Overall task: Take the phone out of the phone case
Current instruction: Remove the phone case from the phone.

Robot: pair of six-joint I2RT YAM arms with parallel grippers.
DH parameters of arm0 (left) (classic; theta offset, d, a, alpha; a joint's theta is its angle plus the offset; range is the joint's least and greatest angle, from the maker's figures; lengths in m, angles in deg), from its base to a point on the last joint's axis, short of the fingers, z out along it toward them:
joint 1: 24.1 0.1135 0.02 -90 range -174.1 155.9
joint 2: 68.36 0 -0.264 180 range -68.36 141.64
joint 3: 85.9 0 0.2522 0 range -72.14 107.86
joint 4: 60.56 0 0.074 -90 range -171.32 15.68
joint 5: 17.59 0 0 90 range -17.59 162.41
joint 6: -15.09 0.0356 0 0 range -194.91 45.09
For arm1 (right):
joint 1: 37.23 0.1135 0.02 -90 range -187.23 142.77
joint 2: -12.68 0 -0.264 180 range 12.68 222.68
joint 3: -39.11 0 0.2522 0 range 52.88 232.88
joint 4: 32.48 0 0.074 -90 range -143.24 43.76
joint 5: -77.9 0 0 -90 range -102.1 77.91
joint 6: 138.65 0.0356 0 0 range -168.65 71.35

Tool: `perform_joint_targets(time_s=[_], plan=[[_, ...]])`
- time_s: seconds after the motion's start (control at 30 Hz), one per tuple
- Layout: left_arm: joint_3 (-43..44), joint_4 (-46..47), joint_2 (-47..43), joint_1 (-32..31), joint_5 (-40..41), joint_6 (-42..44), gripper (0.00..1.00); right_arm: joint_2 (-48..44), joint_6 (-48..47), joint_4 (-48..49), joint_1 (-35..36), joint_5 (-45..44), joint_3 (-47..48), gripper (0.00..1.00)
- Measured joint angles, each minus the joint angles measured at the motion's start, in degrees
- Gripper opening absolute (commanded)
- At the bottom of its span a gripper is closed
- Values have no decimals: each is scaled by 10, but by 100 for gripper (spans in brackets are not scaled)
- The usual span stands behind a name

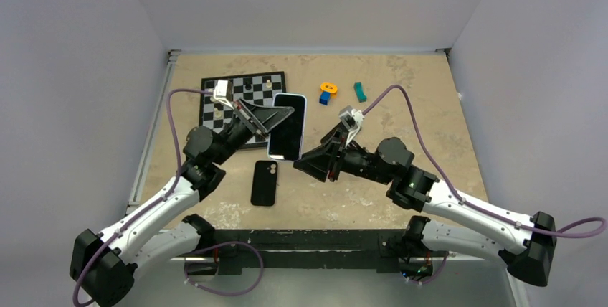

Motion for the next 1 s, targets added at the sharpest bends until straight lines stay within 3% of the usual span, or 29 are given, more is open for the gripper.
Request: perform_joint_targets(time_s=[0.13, 0.27, 0.43, 0.67, 1.0], plan=[[-9, 27, 15, -11, -2, -21, 0, -37, 28, 39, -10, 11, -42, 56], [-12, 51, 13, -16, -1, -30, 0, -64, 45, 85, -18, 13, -77, 63], [-30, 105, 8, -25, 43, -52, 0, -32, 51, 176, -18, 21, -88, 69], [-32, 170, 41, -39, 111, -66, 0, 64, 19, 273, 22, -14, -88, 69], [-32, 246, 71, -60, 203, -60, 0, 132, -57, 380, 46, -95, -62, 63]])
